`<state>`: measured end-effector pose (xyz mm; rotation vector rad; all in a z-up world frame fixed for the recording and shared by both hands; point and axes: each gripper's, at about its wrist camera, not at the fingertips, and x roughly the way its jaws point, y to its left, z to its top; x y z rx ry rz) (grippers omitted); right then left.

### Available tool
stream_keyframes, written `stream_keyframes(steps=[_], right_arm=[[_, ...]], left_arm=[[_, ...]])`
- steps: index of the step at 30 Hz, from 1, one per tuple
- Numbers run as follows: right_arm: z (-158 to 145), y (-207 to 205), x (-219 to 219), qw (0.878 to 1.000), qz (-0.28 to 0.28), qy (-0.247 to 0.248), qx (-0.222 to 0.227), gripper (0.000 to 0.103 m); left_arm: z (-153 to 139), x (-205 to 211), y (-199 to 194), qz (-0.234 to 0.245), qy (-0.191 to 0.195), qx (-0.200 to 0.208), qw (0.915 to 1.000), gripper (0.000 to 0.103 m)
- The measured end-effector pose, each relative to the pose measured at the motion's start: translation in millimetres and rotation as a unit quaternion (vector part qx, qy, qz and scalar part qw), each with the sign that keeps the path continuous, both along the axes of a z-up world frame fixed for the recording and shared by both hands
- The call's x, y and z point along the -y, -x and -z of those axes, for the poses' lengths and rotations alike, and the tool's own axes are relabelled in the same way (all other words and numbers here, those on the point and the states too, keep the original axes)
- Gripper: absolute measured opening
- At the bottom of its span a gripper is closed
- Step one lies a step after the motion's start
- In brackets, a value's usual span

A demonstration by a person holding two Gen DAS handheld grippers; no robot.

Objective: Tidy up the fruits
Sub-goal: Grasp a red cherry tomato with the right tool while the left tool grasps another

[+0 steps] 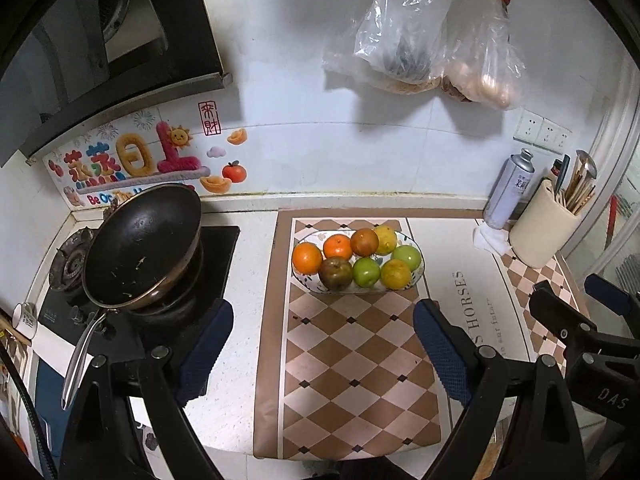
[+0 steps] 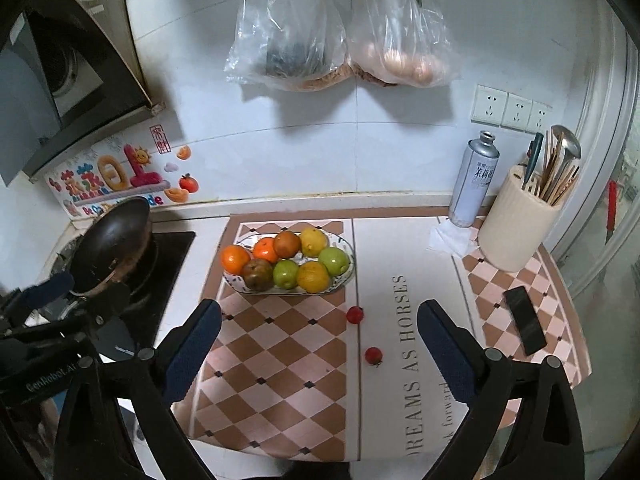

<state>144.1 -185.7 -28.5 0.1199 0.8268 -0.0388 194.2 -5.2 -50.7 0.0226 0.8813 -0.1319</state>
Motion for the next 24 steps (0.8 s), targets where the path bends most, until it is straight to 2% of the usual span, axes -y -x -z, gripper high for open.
stream_keyframes(steps=[4, 5, 7, 11, 15, 17, 19, 20, 23, 24], right_arm=[[10.7, -2.9, 13.7, 1.000, 0.015, -0.026, -0.009, 0.103], [18.2, -6.2, 20.7, 0.999, 0.020, -0.031, -0.020, 0.103], [36.9, -15.4, 37.0, 0.998, 0.029, -0.042, -0.040, 0.103], [93.4, -38.3, 68.1, 0.992, 0.044, -0.064, -0.096, 0.103], [175.5, -68.5, 96.9, 0.979, 0.048, -0.101, -0.169, 0.101], [207.4, -79.5, 103.0, 0.975, 0.046, -0.106, -0.192, 0.096], [241.1, -91.1, 108.0, 0.969, 0.043, -0.110, -0.217, 0.084], [254.8, -95.9, 108.8, 0.966, 0.039, -0.112, -0.229, 0.082], [289.3, -110.5, 107.4, 0.960, 0.025, -0.107, -0.257, 0.068], [297.2, -113.9, 105.9, 0.959, 0.017, -0.104, -0.264, 0.059]], left_arm=[[4.8, -0.7, -1.8, 0.002, 0.004, -0.009, 0.9999, 0.093], [8.1, 0.3, -4.8, -0.002, 0.001, -0.013, 0.9999, 0.102], [16.0, 3.2, -10.0, -0.011, -0.006, -0.015, 0.9998, 0.103], [48.4, 20.2, -29.5, -0.027, -0.039, -0.039, 0.9981, 0.103], [90.5, 43.5, -48.9, -0.034, -0.071, -0.080, 0.9937, 0.103], [113.2, 57.1, -59.9, -0.031, -0.079, -0.108, 0.9905, 0.103], [136.9, 72.1, -72.3, -0.028, -0.084, -0.134, 0.9870, 0.103], [146.4, 78.8, -77.9, -0.026, -0.087, -0.145, 0.9852, 0.103], [168.9, 95.8, -93.6, -0.022, -0.093, -0.175, 0.9799, 0.103], [176.0, 100.5, -99.0, -0.021, -0.090, -0.186, 0.9781, 0.103]])
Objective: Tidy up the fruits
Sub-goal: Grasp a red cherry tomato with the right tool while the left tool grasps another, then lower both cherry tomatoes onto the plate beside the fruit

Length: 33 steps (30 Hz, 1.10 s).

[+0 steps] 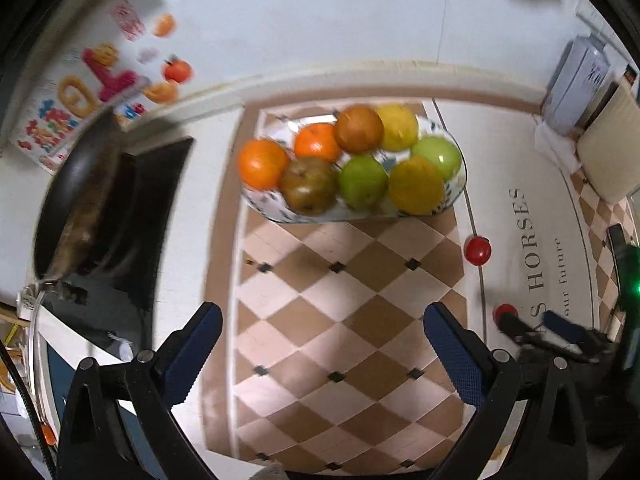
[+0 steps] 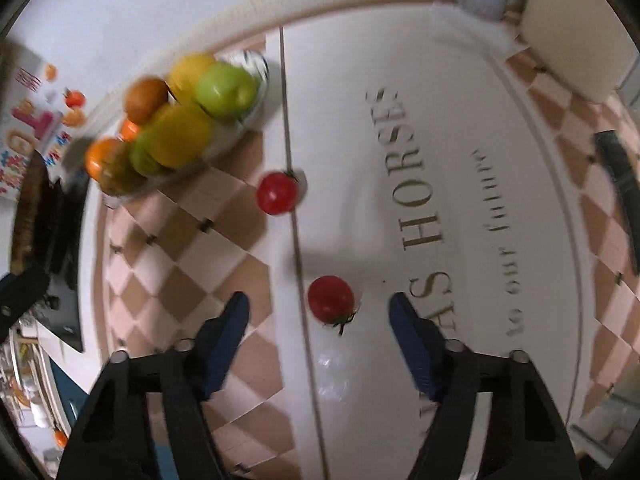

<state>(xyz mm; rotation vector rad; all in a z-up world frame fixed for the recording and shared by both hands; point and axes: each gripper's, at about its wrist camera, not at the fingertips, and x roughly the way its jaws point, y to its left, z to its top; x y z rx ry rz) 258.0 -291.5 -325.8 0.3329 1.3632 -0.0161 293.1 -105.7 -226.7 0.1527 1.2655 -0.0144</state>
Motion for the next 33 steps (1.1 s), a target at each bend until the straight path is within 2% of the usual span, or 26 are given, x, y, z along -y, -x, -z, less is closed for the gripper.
stream_keyframes(steps=[1, 3, 8, 13, 16, 18, 21, 25, 26, 29, 33], right_arm=[[5.7, -2.7, -2.2, 1.000, -0.010, 0.006, -0.005, 0.044], [12.1, -5.3, -2.8, 1.000, -0.026, 0.013, -0.008, 0.032], [-0.1, -1.0, 26.1, 1.000, -0.005, -0.007, 0.013, 0.032], [-11.1, -1.5, 63.0, 1.000, 0.019, 0.000, 0.020, 0.032], [-10.4, -3.2, 83.4, 0.999, 0.032, 0.008, 0.016, 0.032], [-9.4, -3.2, 91.9, 0.999, 0.039, 0.011, 0.014, 0.032], [-10.1, -3.5, 99.2, 0.999, 0.046, 0.007, 0.012, 0.032], [-13.2, -7.8, 101.6, 0.999, 0.047, 0.001, 0.009, 0.032], [-14.1, -8.7, 101.7, 0.999, 0.046, 0.001, 0.010, 0.032], [-19.3, -12.8, 100.6, 0.999, 0.040, 0.001, 0.015, 0.032], [-34.2, -23.0, 97.4, 0.999, 0.028, -0.003, 0.031, 0.032]], left_arm=[[7.1, 4.8, -5.3, 0.000, 0.003, -0.011, 0.9999, 0.103], [17.8, 14.0, -14.3, 0.001, 0.009, -0.029, 0.9996, 0.103], [33.9, 43.5, -30.1, 0.015, 0.033, -0.052, 0.9980, 0.103], [52.4, 84.5, -48.9, 0.048, 0.073, -0.076, 0.9933, 0.102], [69.1, 110.9, -60.5, 0.072, 0.073, -0.090, 0.9906, 0.097], [84.1, 127.2, -66.1, 0.086, 0.068, -0.108, 0.9881, 0.080], [104.4, 145.7, -72.0, 0.101, 0.060, -0.130, 0.9845, 0.064], [117.6, 155.7, -75.7, 0.111, 0.048, -0.134, 0.9836, 0.043], [120.1, 157.2, -75.8, 0.113, 0.047, -0.136, 0.9830, 0.035], [120.2, 160.1, -74.8, 0.121, 0.044, -0.126, 0.9836, 0.028], [114.8, 156.3, -75.1, 0.113, 0.059, -0.123, 0.9842, 0.027]])
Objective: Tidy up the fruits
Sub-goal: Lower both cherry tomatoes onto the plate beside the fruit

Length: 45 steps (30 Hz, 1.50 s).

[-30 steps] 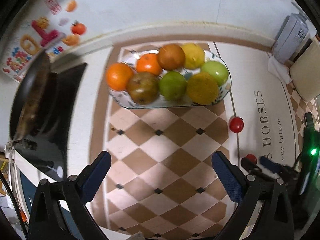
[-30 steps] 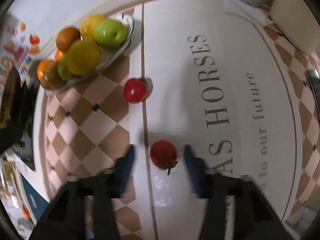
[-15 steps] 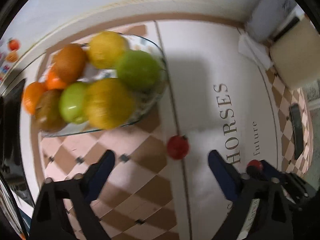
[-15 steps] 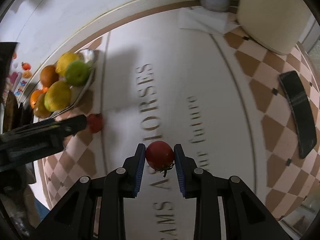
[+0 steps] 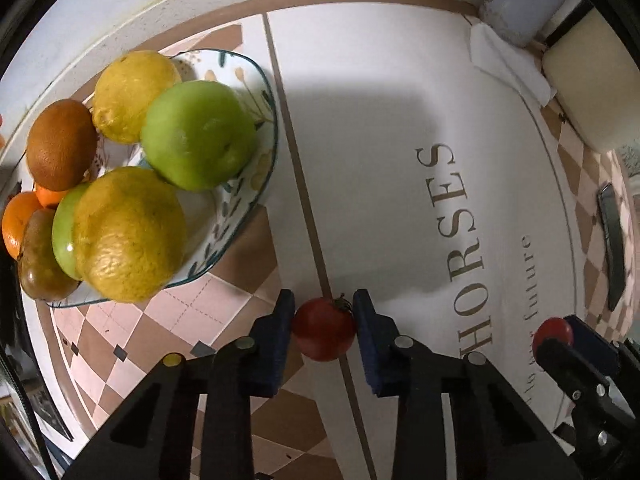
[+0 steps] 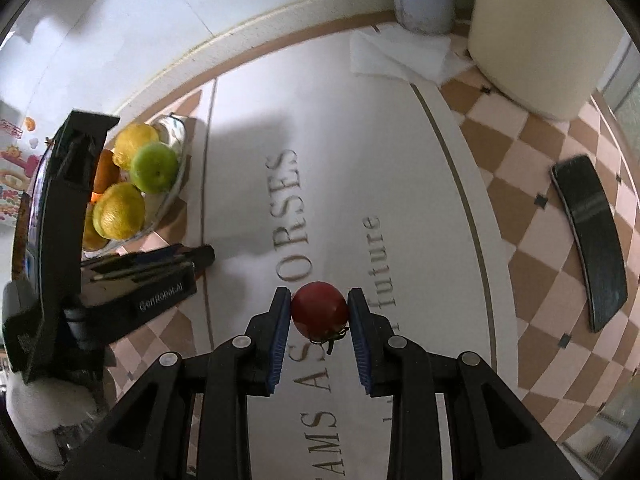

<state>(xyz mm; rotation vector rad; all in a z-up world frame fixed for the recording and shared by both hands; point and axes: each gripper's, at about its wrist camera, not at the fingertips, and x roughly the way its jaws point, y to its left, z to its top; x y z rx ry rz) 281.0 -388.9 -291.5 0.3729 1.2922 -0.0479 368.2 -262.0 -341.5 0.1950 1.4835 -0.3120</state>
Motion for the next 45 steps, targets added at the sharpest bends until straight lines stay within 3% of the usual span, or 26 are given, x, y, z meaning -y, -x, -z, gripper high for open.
stream_keyframes(steps=[4, 10, 17, 21, 27, 31, 39, 45], right_arm=[[-16.3, -14.0, -5.7, 1.000, -0.012, -0.012, 0.019, 0.032], [-34.2, -48.2, -21.9, 0.997, -0.034, -0.047, 0.045, 0.032], [-31.6, -126.0, -54.5, 0.991, -0.065, -0.107, 0.055, 0.032], [-20.4, -166.9, -69.8, 0.985, -0.075, -0.151, 0.038, 0.032], [-4.2, -196.8, -97.3, 0.980, -0.101, -0.173, 0.013, 0.032], [-5.6, -193.0, -112.3, 0.973, -0.120, -0.197, 0.007, 0.032], [1.9, -167.8, -162.9, 0.956, -0.150, -0.250, -0.020, 0.032], [4.7, -148.7, -196.8, 0.957, -0.166, -0.237, -0.020, 0.032]], left_arm=[[-27.1, -13.4, -1.0, -0.011, 0.028, 0.015, 0.9994, 0.027], [-91.0, -58.5, -4.8, -0.043, 0.072, 0.053, 0.9951, 0.027], [-137.9, -122.9, -28.9, -0.116, 0.088, 0.088, 0.9854, 0.027], [-134.2, -168.4, -43.0, -0.179, 0.095, 0.086, 0.9755, 0.027], [-111.1, -233.2, -62.5, -0.266, 0.110, 0.057, 0.9561, 0.027], [-92.1, -260.0, -62.9, -0.301, 0.108, 0.036, 0.9468, 0.028], [-45.9, -288.1, -58.2, -0.357, 0.142, -0.020, 0.9229, 0.028], [-30.3, -296.2, -55.5, -0.376, 0.164, -0.040, 0.9113, 0.028]])
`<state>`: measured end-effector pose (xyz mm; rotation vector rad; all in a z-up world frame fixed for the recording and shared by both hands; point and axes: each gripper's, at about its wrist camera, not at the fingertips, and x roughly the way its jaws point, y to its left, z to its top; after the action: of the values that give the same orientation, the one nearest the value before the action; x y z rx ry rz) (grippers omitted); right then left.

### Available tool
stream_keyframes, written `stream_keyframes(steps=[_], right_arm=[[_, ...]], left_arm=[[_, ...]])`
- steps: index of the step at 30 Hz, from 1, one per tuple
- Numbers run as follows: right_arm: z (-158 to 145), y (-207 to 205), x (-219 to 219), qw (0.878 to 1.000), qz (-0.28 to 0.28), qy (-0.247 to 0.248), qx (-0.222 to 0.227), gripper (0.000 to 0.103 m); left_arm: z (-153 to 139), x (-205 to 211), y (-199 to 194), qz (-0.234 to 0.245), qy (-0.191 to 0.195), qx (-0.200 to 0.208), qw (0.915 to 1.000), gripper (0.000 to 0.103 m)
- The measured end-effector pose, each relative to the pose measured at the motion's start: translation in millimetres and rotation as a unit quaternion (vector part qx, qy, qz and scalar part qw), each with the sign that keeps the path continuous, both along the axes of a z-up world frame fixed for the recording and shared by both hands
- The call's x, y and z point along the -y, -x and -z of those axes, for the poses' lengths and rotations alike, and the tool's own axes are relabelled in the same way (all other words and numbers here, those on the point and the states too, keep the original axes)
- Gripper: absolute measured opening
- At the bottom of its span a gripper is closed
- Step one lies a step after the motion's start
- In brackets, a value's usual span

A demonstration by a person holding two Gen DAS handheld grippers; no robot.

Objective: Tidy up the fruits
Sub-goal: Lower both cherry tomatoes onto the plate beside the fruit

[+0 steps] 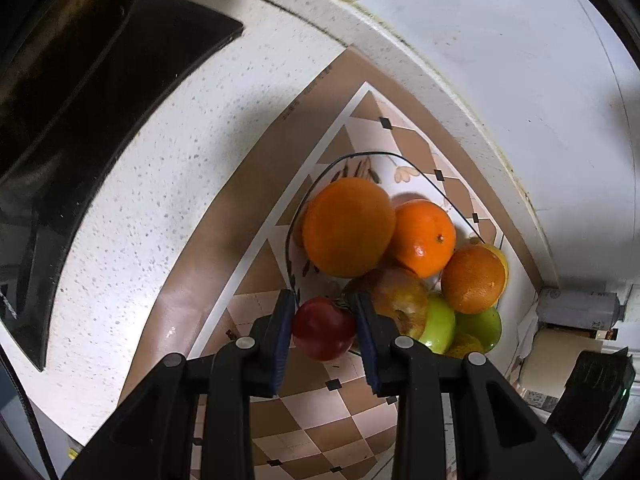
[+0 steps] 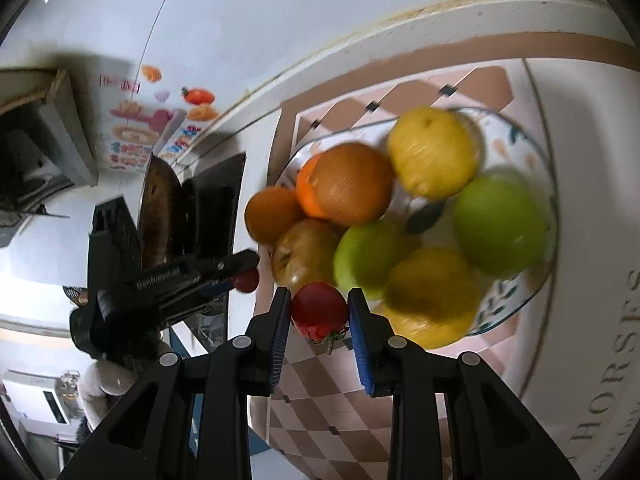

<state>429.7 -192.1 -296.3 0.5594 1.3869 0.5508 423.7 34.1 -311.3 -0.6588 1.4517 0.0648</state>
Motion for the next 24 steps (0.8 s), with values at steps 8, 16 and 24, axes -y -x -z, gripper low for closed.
stream_keyframes(steps=[8, 16, 24], right_arm=[[6.8, 27.9, -39.7, 0.995, 0.010, 0.078, 0.059, 0.032], [22.8, 42.5, -53.4, 0.986, 0.050, 0.131, 0.092, 0.032], [21.0, 47.1, -60.5, 0.977, 0.059, 0.161, 0.130, 0.031]], left_arm=[[13.2, -1.3, -5.6, 0.001, 0.050, -0.002, 0.9988, 0.028], [25.9, -5.2, -11.6, 0.028, 0.066, -0.011, 0.9973, 0.028], [40.7, -1.5, -14.9, 0.045, 0.085, -0.021, 0.9952, 0.028]])
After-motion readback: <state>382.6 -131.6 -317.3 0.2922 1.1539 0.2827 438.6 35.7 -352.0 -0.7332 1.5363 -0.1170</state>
